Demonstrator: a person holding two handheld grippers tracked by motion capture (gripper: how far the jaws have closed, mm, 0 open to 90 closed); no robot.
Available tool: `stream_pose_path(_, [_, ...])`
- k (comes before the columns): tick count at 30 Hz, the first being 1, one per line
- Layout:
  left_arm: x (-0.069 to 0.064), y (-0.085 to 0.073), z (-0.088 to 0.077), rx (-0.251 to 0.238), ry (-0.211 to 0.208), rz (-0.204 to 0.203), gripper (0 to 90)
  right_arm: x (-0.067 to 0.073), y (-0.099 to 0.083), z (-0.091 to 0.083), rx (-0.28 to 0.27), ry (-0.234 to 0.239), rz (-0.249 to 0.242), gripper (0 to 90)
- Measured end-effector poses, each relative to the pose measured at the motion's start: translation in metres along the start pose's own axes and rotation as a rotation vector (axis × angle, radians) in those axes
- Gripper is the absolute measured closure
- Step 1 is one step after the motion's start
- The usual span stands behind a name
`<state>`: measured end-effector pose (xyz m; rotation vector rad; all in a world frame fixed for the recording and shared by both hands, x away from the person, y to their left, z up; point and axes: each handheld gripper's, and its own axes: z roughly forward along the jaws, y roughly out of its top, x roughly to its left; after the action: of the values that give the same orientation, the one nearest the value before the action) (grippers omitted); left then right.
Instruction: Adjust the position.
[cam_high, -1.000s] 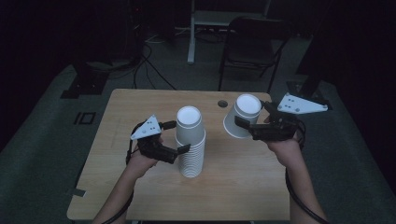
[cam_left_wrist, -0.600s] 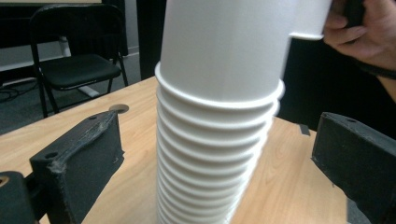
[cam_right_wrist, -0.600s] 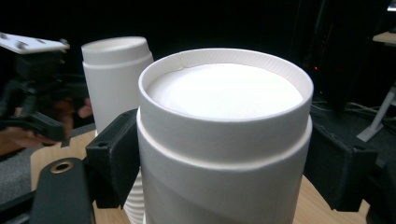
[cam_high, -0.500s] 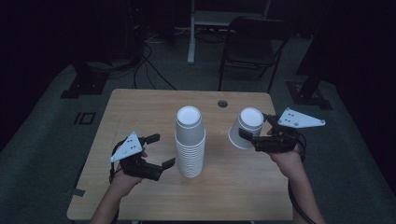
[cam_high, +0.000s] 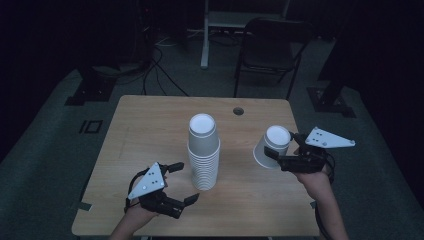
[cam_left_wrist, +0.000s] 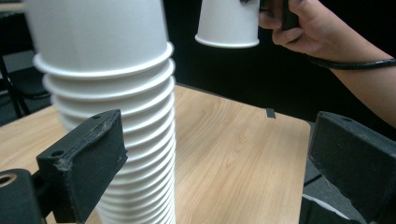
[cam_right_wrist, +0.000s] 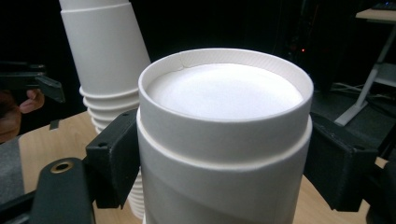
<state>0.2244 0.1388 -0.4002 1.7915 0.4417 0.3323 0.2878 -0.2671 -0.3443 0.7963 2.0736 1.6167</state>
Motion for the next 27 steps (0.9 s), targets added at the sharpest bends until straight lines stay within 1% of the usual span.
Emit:
stream_pose_path(1, [-0.002, 0.0, 0.004, 0.003, -0.02, -0.005, 4.2, 0.0, -0.002, -0.001, 0.0, 0.0, 0.001, 19.9])
stream_pose_path(2, [-0.005, 0.0, 0.007, 0.002, -0.022, -0.002, 4.2, 0.0, -0.004, -0.003, -0.001, -0.005, 0.004, 19.9])
stream_pose_path(4, [-0.01, 0.001, 0.015, 0.018, -0.049, 0.01, 4.2, -0.001, -0.006, -0.006, -0.001, -0.006, 0.006, 19.9])
stream_pose_path(5, [-0.012, 0.002, 0.019, 0.021, -0.051, 0.014, 4.2, -0.001, -0.007, -0.007, -0.003, -0.008, 0.008, 19.9])
stream_pose_path(7, [-0.014, 0.002, 0.027, 0.022, -0.081, 0.021, 4.2, -0.001, -0.009, -0.01, -0.001, -0.01, 0.008, 19.9])
stream_pose_path(8, [-0.015, 0.003, 0.031, 0.02, -0.087, 0.028, 4.2, -0.001, -0.009, -0.012, -0.001, -0.011, 0.009, 19.9])
stream_pose_path(9, [-0.016, 0.003, 0.035, 0.029, -0.105, 0.039, 4.2, -0.001, -0.009, -0.013, 0.0, -0.008, 0.011, 19.9])
stream_pose_path(11, [-0.019, 0.004, 0.044, 0.046, -0.111, 0.052, 4.2, 0.0, -0.009, -0.016, -0.004, -0.011, 0.009, 19.9])
stream_pose_path(12, [-0.02, 0.004, 0.049, 0.052, -0.126, 0.052, 4.2, 0.0, -0.009, -0.017, -0.004, -0.011, 0.008, 19.9])
stream_pose_path(13, [-0.022, 0.005, 0.053, 0.051, -0.126, 0.052, 4.2, 0.001, -0.009, -0.018, -0.008, -0.013, 0.009, 19.9])
stream_pose_path(15, [-0.024, 0.007, 0.062, 0.053, -0.148, 0.049, 4.2, 0.001, -0.009, -0.019, -0.012, -0.012, 0.009, 19.9])
stream_pose_path(17, [-0.027, 0.008, 0.07, 0.04, -0.158, 0.057, 4.2, 0.0, -0.009, -0.02, -0.017, -0.012, 0.012, 19.9])
stream_pose_path(19, [-0.029, 0.009, 0.08, 0.036, -0.186, 0.037, 4.2, -0.001, -0.009, -0.021, -0.031, -0.019, 0.022, 19.9])
stream_pose_path(21, [-0.032, 0.01, 0.09, 0.031, -0.2, 0.031, 4.2, 0.0, -0.007, -0.021, -0.044, -0.015, 0.023, 19.9])
stream_pose_path(23, [-0.036, 0.01, 0.101, 0.037, -0.228, 0.025, 4.2, 0.0, -0.005, -0.02, -0.049, -0.01, 0.022, 19.9])
stream_pose_path(24, [-0.038, 0.011, 0.106, 0.04, -0.226, 0.035, 4.2, 0.001, -0.004, -0.02, -0.051, -0.011, 0.015, 19.9])
stream_pose_path(25, [-0.04, 0.011, 0.11, 0.047, -0.236, 0.039, 4.2, 0.001, -0.002, -0.02, -0.052, -0.008, 0.013, 19.9])
stream_pose_path(27, [-0.043, 0.01, 0.119, 0.058, -0.258, 0.034, 4.2, 0.003, 0.0, -0.02, -0.056, -0.004, 0.007, 19.9])
